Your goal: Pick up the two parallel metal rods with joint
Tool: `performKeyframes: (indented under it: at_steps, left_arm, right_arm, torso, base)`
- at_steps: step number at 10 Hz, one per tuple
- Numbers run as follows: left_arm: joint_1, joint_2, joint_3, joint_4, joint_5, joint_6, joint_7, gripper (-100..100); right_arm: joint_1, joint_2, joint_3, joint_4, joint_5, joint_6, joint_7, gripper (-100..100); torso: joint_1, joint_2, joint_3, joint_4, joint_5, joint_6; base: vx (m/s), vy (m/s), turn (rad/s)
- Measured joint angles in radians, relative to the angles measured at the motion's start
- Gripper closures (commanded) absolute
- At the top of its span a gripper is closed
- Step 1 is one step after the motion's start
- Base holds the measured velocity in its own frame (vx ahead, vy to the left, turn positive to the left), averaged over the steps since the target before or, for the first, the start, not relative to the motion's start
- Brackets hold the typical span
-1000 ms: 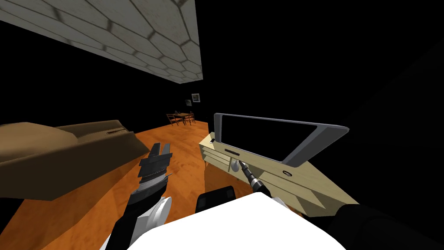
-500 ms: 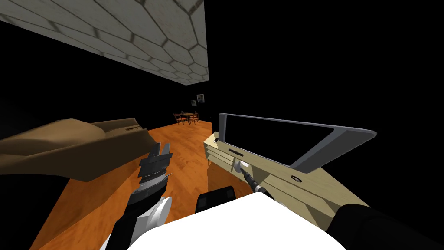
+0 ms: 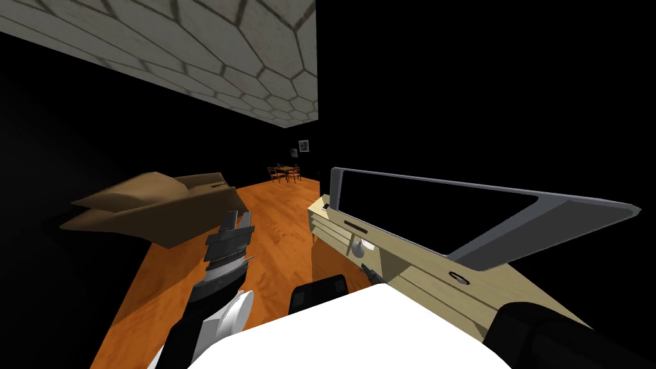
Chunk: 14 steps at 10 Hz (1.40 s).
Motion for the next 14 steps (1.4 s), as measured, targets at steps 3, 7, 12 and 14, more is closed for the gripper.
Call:
performKeyframes:
  at_steps: [3,7,12,14]
  left_arm:
    - [0.0,0.0,0.0,0.0,0.0,0.0,0.0,0]
    - [0.0,0.0,0.0,0.0,0.0,0.0,0.0,0]
    - [0.0,0.0,0.0,0.0,0.0,0.0,0.0,0]
    - [0.0,0.0,0.0,0.0,0.0,0.0,0.0,0]
  right_arm:
    - [0.019,-0.072,0.023,0.103,0.033,0.01,0.027,-100]
    - [0.062,-0.158,0.057,0.192,0.095,0.052,0.068,-100]
    - [0.094,-0.267,0.088,0.305,0.163,0.064,0.105,-100]
    - [0.094,-0.315,0.103,0.367,0.189,0.057,0.114,-100]
  torso:
    - [-0.001,-0.001,-0.001,0.0,0.0,0.0]
    - [-0.001,-0.003,-0.002,0.0,0.0,0.0]
    - [-0.002,-0.004,-0.003,-0.001,0.0,0.001]
    - [-0.002,-0.005,-0.003,-0.001,0.0,0.0]
  base:
    - [0.039,0.075,0.207]
    - [0.061,0.066,0.273]
    - [0.086,0.037,0.191]
    - [0.116,0.035,0.344]
